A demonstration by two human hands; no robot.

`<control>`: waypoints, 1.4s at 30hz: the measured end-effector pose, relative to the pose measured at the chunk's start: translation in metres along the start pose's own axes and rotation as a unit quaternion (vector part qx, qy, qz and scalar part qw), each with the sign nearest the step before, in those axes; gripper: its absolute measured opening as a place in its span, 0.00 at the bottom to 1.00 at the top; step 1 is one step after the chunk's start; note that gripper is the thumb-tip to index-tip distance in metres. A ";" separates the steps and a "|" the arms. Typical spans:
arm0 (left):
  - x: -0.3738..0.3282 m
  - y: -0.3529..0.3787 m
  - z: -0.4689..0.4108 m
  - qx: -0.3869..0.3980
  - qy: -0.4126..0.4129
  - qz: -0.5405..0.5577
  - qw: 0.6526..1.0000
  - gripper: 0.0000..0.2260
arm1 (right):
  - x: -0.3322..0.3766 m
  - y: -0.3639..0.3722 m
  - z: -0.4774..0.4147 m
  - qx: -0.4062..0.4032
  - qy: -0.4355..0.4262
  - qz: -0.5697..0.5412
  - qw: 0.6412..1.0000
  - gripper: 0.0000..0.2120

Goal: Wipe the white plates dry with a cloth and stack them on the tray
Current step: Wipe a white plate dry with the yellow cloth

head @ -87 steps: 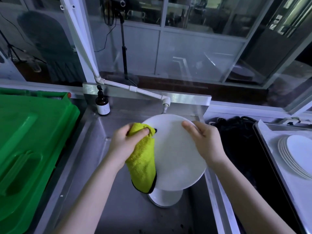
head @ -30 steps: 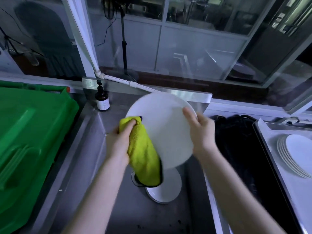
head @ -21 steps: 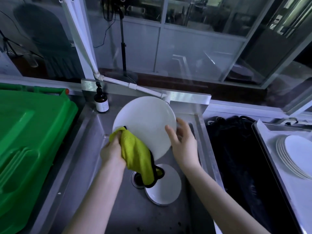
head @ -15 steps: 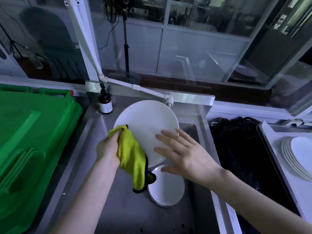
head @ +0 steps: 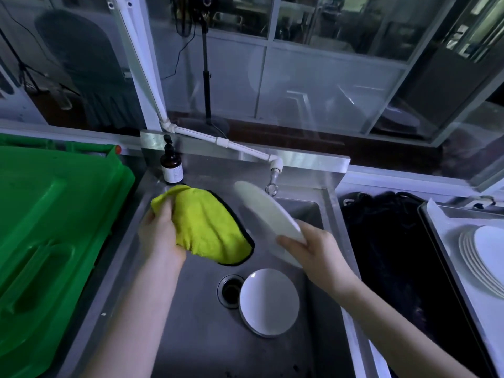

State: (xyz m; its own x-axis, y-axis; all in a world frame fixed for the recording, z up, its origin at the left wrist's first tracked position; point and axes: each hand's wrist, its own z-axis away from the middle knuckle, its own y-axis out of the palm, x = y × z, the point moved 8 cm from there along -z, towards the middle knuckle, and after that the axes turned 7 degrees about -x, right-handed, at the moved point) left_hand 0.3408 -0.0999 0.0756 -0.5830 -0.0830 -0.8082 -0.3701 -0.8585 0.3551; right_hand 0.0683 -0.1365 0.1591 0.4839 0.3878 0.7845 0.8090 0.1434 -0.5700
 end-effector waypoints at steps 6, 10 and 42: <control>-0.007 0.059 0.093 0.260 0.234 -0.204 0.914 0.21 | -0.003 0.026 0.010 -0.005 0.107 -0.204 0.973 0.09; -0.007 0.080 0.130 0.380 0.438 -0.325 0.747 0.21 | 0.001 0.012 -0.002 -0.048 0.102 -0.233 0.966 0.10; -0.012 0.092 0.092 0.279 0.496 -0.445 0.691 0.14 | -0.028 -0.004 0.028 -0.009 0.177 -0.312 0.933 0.13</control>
State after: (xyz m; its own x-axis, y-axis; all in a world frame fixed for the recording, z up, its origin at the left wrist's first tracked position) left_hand 0.2476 -0.1315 0.1615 0.7360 -0.1920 -0.6492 -0.6459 -0.4862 -0.5885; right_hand 0.0427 -0.1226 0.1328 -0.0055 -0.0920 0.9957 0.9742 0.2241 0.0261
